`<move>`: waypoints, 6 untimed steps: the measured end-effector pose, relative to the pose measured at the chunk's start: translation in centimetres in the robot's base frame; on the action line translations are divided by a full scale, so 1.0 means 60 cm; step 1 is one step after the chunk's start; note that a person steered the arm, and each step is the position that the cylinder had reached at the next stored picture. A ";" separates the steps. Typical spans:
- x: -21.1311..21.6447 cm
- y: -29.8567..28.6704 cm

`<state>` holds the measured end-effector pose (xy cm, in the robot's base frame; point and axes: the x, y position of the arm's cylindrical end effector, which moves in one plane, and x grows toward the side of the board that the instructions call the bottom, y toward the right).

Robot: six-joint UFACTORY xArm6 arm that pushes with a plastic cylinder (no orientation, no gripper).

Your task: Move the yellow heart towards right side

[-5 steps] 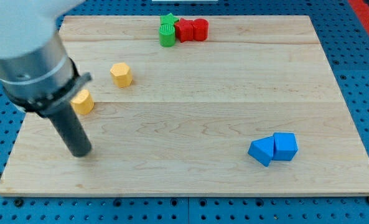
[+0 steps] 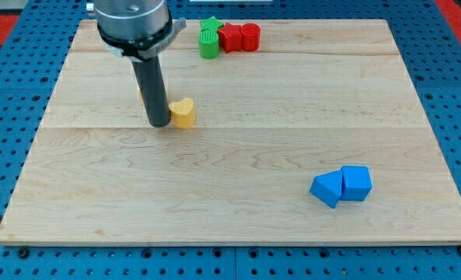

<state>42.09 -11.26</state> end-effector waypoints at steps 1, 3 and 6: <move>-0.025 0.023; 0.074 0.264; 0.134 0.397</move>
